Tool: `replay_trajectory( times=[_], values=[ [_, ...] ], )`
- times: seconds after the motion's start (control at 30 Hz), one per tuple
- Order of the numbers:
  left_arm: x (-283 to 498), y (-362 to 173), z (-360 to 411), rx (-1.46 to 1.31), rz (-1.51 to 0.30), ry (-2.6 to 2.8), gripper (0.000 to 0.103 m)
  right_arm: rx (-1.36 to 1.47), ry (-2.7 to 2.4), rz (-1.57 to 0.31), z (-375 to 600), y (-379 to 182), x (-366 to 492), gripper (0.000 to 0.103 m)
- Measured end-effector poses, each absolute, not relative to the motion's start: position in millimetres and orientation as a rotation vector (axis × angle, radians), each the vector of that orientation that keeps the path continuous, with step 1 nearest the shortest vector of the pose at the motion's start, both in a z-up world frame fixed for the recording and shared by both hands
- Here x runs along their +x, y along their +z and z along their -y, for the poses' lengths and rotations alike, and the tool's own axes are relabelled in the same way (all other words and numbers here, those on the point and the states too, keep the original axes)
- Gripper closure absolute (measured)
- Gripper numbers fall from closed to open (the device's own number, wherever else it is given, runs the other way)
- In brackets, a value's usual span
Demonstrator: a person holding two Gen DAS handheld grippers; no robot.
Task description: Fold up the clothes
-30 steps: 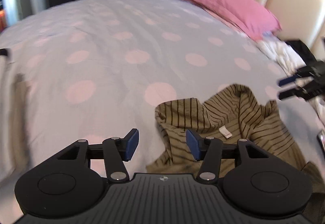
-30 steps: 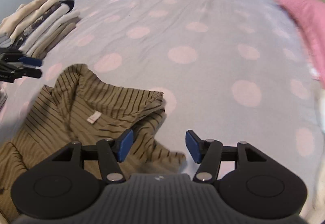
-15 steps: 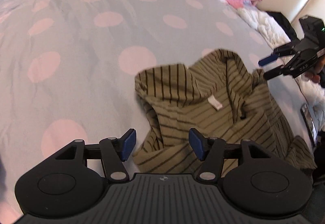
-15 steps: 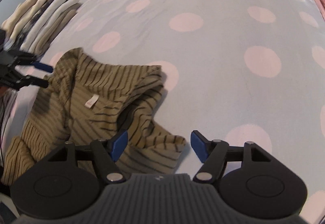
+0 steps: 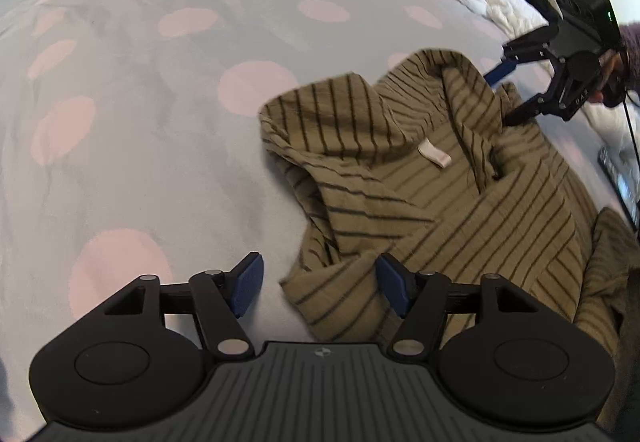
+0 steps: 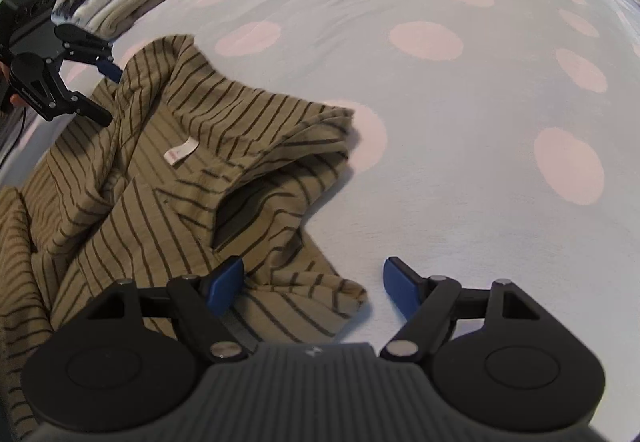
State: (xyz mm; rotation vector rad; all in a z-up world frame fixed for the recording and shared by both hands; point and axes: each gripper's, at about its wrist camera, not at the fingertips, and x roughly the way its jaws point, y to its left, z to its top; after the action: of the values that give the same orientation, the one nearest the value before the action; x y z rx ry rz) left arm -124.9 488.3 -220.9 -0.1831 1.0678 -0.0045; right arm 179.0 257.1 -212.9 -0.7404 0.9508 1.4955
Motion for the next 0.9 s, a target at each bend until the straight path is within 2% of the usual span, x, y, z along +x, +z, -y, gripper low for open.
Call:
replay_trajectory(
  times=[0.03,0.1,0.13,0.2,0.23,0.27,0.3,0.33,0.37,0.67,0.9],
  values=[
    [-123.6,-222.3,-484.3,-0.168,-1.071,0.006,0.039,-0.742,1.492,-0.945,-257.6,-214.2,174.5,0.025],
    [-121.1,-223.5,-477.2,-0.149,-1.070,0.030,0.040,-0.747,1.486,-0.933,-258.5,-216.9,165.4,0.043],
    [-119.7,-223.2,-474.3,-0.147,-1.066,0.042,0.045,-0.749,1.486,-0.928,-259.0,-217.8,160.9,0.049],
    [-117.2,-221.0,-470.9,-0.148,-1.059,0.038,0.062,-0.753,1.500,-0.926,-259.9,-216.7,152.8,0.077],
    [-116.1,-219.8,-469.2,-0.151,-1.058,0.027,0.077,-0.747,1.501,-0.932,-259.9,-216.0,150.2,0.082],
    [-115.2,-218.6,-466.3,-0.147,-1.058,0.027,0.084,-0.745,1.501,-0.936,-260.0,-215.3,147.5,0.093],
    [-114.3,-217.3,-463.1,-0.142,-1.057,0.030,0.087,-0.750,1.497,-0.929,-259.7,-214.6,144.6,0.095],
    [-113.5,-215.9,-460.0,-0.137,-1.056,0.032,0.096,-0.750,1.487,-0.921,-259.3,-213.5,142.3,0.096],
    [-114.3,-213.1,-458.8,-0.138,-1.048,0.036,0.098,-0.743,1.478,-0.919,-258.6,-211.6,140.8,0.097],
    [-141.1,-161.5,-450.2,-0.149,-0.947,0.055,0.100,-0.670,1.466,-0.838,-227.5,-156.5,127.6,0.098],
    [-185.6,-104.9,-412.3,-0.065,-0.853,0.010,0.100,-0.621,1.501,-0.737,-174.2,-97.8,92.4,0.098]
  ],
)
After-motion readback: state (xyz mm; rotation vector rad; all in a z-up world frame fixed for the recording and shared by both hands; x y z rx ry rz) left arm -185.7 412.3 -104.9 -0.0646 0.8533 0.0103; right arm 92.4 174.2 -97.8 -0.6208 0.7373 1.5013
